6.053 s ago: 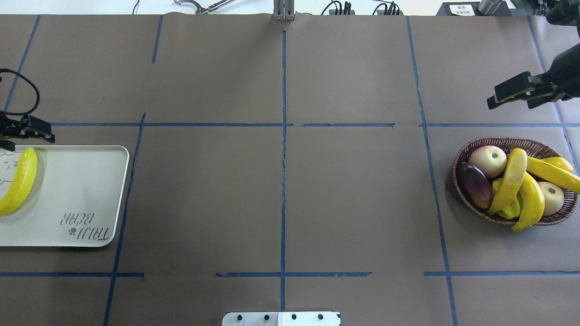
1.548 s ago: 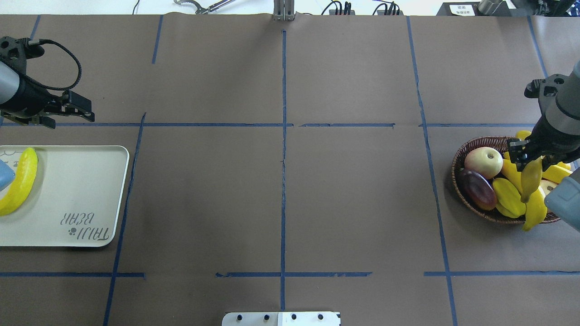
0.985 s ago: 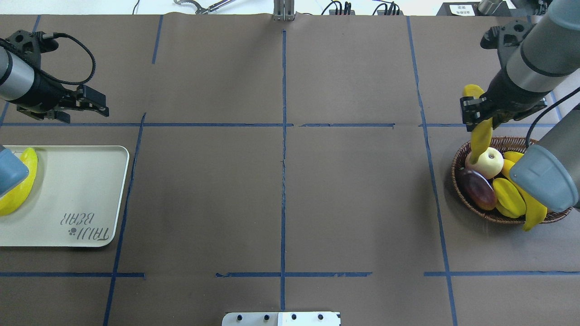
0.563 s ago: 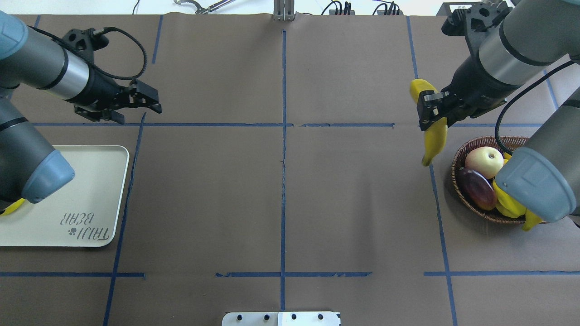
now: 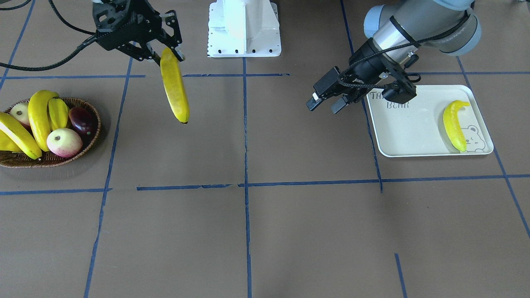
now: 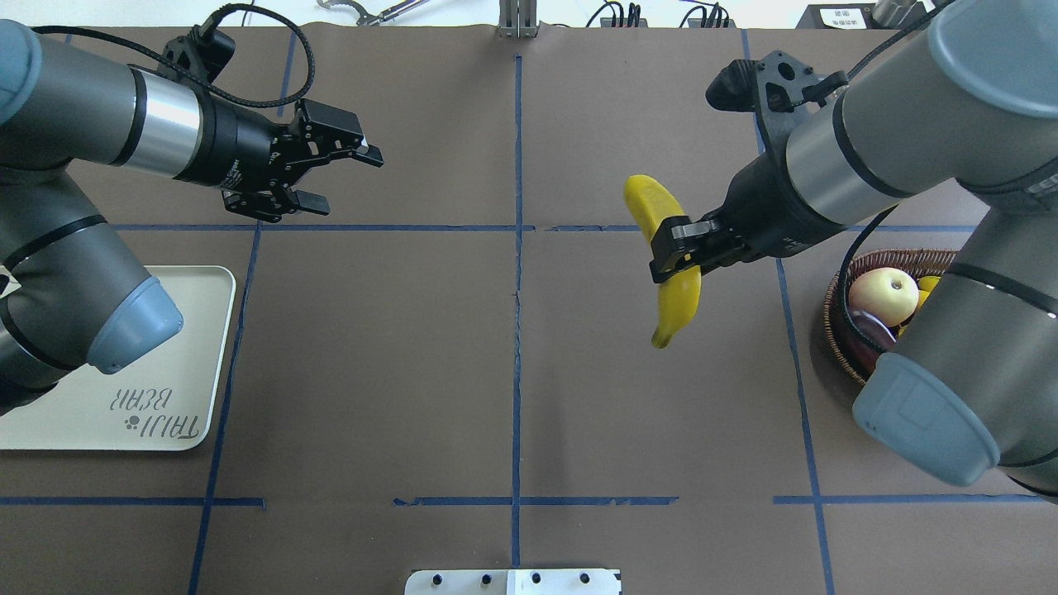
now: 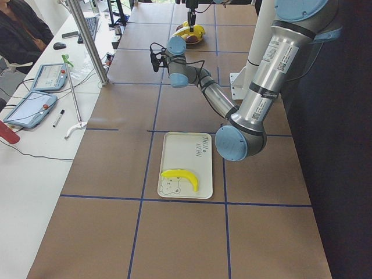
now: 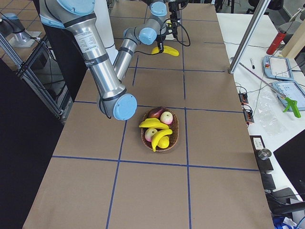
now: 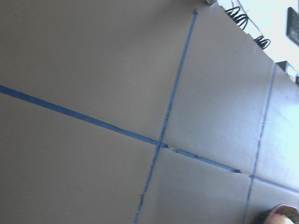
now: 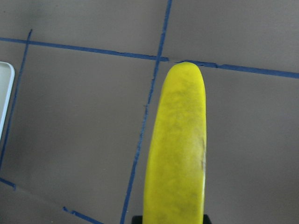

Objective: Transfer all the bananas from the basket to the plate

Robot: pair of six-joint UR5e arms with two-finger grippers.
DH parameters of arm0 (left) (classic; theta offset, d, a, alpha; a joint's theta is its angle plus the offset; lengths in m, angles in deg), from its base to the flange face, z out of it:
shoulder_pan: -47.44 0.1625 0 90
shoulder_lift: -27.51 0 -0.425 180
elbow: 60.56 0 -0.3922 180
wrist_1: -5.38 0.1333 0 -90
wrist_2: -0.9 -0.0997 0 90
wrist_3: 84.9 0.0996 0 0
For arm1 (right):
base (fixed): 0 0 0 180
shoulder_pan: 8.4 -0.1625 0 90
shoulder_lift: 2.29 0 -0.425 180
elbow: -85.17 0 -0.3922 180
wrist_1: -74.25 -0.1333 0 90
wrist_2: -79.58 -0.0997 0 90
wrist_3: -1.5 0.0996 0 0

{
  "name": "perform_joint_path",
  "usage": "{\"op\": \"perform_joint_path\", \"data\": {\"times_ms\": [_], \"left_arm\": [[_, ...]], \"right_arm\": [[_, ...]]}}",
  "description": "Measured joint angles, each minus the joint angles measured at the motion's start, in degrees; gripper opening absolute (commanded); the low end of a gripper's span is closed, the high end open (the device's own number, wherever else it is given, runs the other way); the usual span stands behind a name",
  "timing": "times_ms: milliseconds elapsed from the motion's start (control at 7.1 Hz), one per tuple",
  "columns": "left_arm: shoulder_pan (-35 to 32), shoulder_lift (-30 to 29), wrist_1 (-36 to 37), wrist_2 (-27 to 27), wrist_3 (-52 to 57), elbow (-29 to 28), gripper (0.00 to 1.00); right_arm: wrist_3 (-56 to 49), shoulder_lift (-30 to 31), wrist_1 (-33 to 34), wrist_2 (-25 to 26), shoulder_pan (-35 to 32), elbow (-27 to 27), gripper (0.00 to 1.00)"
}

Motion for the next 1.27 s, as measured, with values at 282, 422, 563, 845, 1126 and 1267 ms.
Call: {"op": "perform_joint_path", "data": {"times_ms": [282,422,563,845,1126,1267], "left_arm": [[1.5,-3.3,-4.8,-0.1,-5.8,-1.7,1.00],[2.1,-4.9,-5.4,-0.1,-7.1,-2.0,1.00],[2.8,-6.2,-5.6,-0.1,-8.3,-2.1,1.00],[5.8,-8.8,-6.0,-2.4,-12.2,-2.1,1.00],[10.1,-9.8,-7.1,-8.1,-13.4,-2.1,1.00],[11.1,-9.8,-7.3,-9.1,-13.5,-2.2,1.00]], "right_arm": [[1.5,-2.7,-1.7,2.7,4.0,-0.4,0.00],[1.8,-4.0,-1.8,4.5,5.7,-0.8,0.00],[2.2,-5.2,-1.9,6.6,7.3,-1.0,0.00],[3.2,-7.8,-1.9,10.2,9.6,-2.2,0.00],[4.5,-9.7,-1.9,12.3,10.5,-2.8,0.00],[4.8,-10.1,-1.9,12.7,10.5,-2.7,0.00]]}}
